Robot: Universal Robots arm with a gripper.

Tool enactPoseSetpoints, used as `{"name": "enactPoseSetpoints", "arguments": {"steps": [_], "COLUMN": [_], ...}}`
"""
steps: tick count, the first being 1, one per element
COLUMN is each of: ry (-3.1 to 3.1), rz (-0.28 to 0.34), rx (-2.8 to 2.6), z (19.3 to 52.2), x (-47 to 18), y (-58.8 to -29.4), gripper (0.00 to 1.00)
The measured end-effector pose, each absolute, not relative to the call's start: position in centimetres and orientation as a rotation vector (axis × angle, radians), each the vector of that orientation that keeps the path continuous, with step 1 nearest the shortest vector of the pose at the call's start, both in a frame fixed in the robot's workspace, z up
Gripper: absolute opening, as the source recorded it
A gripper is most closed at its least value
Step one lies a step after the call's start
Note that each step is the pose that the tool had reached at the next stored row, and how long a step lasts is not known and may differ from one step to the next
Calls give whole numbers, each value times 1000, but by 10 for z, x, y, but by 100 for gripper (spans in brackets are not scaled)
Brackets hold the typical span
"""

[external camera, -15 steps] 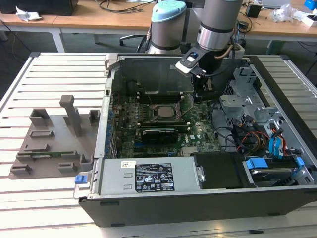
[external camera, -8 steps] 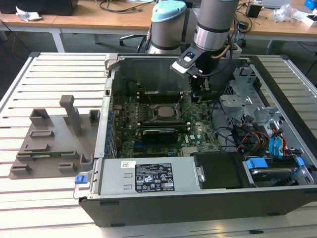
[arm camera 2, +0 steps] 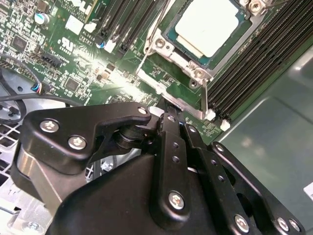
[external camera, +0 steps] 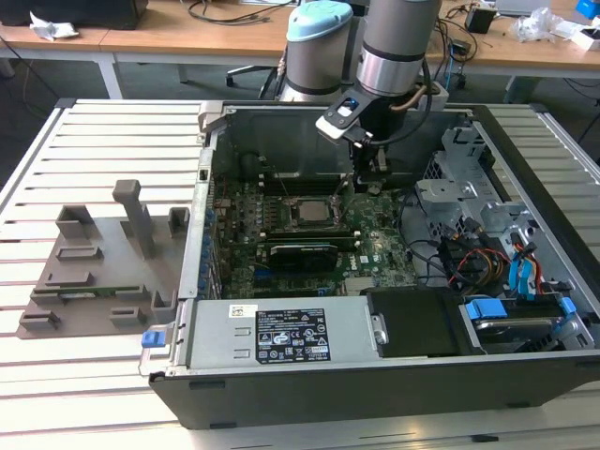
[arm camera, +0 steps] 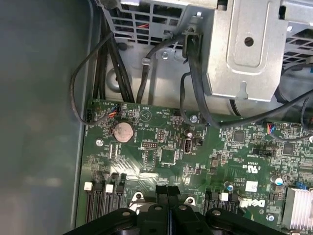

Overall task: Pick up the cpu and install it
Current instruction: 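Close the cpu cover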

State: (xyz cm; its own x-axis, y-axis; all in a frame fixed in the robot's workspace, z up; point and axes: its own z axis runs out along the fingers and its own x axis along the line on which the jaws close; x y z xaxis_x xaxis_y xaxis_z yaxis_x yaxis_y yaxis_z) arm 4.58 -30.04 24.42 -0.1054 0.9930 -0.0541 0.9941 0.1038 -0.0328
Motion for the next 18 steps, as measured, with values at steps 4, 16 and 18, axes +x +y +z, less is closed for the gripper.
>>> {"name": "enactPoseSetpoints", "arguments": {"steps": [4, 16, 18], "ry": [2320, 2320, 2320], "rz": [-95, -95, -95], "rx": [2089, 2089, 2089], "z": [244, 244, 244], "x": [38, 24, 21], "y": [-300, -300, -300], "gripper": [11, 11, 11]}}
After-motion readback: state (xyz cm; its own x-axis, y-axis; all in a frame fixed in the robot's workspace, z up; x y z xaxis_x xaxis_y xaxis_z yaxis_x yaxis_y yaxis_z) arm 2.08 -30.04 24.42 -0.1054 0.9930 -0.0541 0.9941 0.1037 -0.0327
